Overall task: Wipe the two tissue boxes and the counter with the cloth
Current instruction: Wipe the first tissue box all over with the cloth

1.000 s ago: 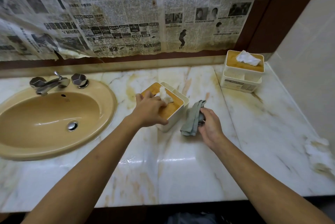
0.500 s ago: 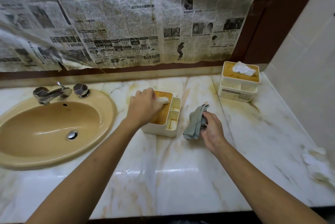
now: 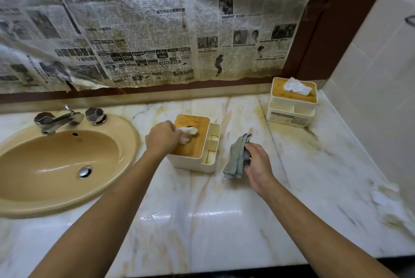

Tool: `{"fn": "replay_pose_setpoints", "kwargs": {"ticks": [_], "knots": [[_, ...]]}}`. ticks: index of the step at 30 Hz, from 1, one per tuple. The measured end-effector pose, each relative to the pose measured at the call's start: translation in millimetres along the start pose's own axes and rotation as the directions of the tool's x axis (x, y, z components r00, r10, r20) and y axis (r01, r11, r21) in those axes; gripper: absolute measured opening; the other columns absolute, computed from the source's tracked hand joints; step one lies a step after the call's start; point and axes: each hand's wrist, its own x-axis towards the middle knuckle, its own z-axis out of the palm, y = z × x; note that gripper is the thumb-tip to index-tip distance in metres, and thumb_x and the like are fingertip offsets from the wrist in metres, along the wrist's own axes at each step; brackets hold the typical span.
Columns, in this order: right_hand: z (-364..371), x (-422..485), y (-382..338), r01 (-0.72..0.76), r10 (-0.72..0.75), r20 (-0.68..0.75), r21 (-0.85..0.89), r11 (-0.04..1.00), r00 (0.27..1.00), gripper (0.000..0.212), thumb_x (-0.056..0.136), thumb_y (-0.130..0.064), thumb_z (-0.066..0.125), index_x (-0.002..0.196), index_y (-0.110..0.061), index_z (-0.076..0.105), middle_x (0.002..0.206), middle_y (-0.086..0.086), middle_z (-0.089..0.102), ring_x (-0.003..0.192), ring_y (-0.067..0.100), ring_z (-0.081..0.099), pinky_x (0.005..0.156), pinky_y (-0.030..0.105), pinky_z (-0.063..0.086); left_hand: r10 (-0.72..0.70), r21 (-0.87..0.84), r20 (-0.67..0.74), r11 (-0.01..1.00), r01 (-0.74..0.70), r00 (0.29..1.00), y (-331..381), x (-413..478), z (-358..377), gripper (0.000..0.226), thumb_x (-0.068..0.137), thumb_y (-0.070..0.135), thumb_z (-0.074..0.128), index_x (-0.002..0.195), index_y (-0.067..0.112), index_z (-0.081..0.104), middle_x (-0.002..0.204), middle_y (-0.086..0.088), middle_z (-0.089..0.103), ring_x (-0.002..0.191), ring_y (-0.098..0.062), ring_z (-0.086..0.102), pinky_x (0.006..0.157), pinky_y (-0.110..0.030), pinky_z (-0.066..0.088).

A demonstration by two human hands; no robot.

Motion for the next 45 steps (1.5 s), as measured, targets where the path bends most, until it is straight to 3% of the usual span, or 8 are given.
{"fn": "replay_pose_setpoints", "kwargs": {"ticks": [4, 8, 13, 16, 20, 24, 33, 45], "knots": [[5, 2, 1, -0.004, 0.004, 0.007, 0.000, 1.000, 1.000, 0.012, 0.101, -0.020, 0.051, 0.099, -0.013, 0.060, 0.089, 0.004, 0.062, 0.080, 0.016, 0.060, 0.066, 0.031, 0.051, -0.042, -0.179, -0.066, 0.983, 0.030, 0.997, 7, 0, -4, 0.044, 0.093, 0.034, 0.052, 0.131, 0.012, 0.054, 0.128, -0.010, 0.058, 0.119, -0.030, 0.053, 0.100, -0.048, 0.044], [9, 4, 0, -0.001, 0.001, 0.016, -0.009, 1.000, 1.000, 0.011, 0.101, -0.020, 0.051, 0.098, -0.013, 0.060, 0.089, 0.005, 0.063, 0.080, 0.016, 0.061, 0.067, 0.031, 0.051, 0.259, -0.039, -0.250, 0.960, -0.277, 0.933, 23, -16, 1, 0.025, 0.089, 0.030, 0.057, 0.111, 0.017, 0.059, 0.115, -0.002, 0.056, 0.104, -0.024, 0.054, 0.080, -0.038, 0.046], [10, 4, 1, 0.003, -0.003, 0.020, -0.031, 1.000, 1.000, 0.012, 0.101, -0.019, 0.051, 0.097, -0.013, 0.060, 0.089, 0.005, 0.063, 0.080, 0.016, 0.060, 0.068, 0.031, 0.051, 0.246, 0.204, -0.015, 0.950, -0.238, 0.969, 27, -22, 18, 0.033, 0.089, 0.047, 0.054, 0.105, 0.022, 0.068, 0.107, 0.000, 0.065, 0.095, -0.027, 0.064, 0.072, -0.033, 0.048], [9, 3, 5, 0.008, -0.007, 0.028, -0.048, 0.999, 1.000, 0.012, 0.101, -0.019, 0.051, 0.096, -0.013, 0.059, 0.085, 0.004, 0.062, 0.078, 0.015, 0.059, 0.070, 0.031, 0.051, 0.213, 0.229, -0.025, 0.952, -0.202, 0.977, 26, -21, 26, 0.045, 0.084, 0.058, 0.055, 0.110, 0.022, 0.066, 0.102, 0.000, 0.068, 0.089, -0.025, 0.064, 0.067, -0.031, 0.045], [6, -1, 16, 0.004, 0.001, 0.051, -0.105, 0.994, 0.999, 0.013, 0.102, -0.020, 0.050, 0.099, -0.011, 0.059, 0.086, 0.004, 0.062, 0.078, 0.015, 0.059, 0.071, 0.032, 0.050, 0.216, 0.262, -0.004, 0.942, -0.208, 0.976, 34, -19, 32, 0.055, 0.075, 0.075, 0.059, 0.086, 0.021, 0.062, 0.081, 0.004, 0.060, 0.075, -0.019, 0.057, 0.067, -0.033, 0.051], [5, -5, 26, 0.003, 0.007, 0.072, -0.146, 0.989, 0.997, 0.014, 0.102, -0.022, 0.050, 0.100, -0.012, 0.059, 0.088, 0.005, 0.064, 0.080, 0.016, 0.059, 0.072, 0.033, 0.049, 0.214, 0.223, 0.006, 0.952, -0.210, 0.977, 34, -17, 33, 0.042, 0.071, 0.061, 0.070, 0.079, 0.020, 0.062, 0.077, 0.003, 0.064, 0.077, -0.021, 0.063, 0.069, -0.035, 0.055], [19, -11, 53, -0.057, 0.064, 0.045, -0.133, 0.989, 0.997, 0.009, 0.100, -0.021, 0.054, 0.099, -0.013, 0.059, 0.096, 0.012, 0.064, 0.087, 0.022, 0.059, 0.078, 0.040, 0.050, 0.261, 0.098, 0.148, 0.956, -0.277, 0.954, 20, -8, 23, 0.043, 0.071, 0.048, 0.079, 0.108, 0.026, 0.073, 0.104, 0.007, 0.072, 0.096, -0.016, 0.063, 0.078, -0.040, 0.057], [53, 25, 38, 0.061, -0.087, -0.084, -0.269, 0.961, 0.993, 0.016, 0.099, -0.021, 0.055, 0.110, -0.011, 0.059, 0.114, 0.012, 0.065, 0.107, 0.030, 0.062, 0.097, 0.048, 0.052, 0.305, 0.065, 0.174, 0.945, -0.320, 0.936, 15, -3, 21, 0.045, 0.070, 0.051, 0.081, 0.109, 0.032, 0.075, 0.096, 0.011, 0.071, 0.085, -0.013, 0.059, 0.063, -0.031, 0.046]]}}
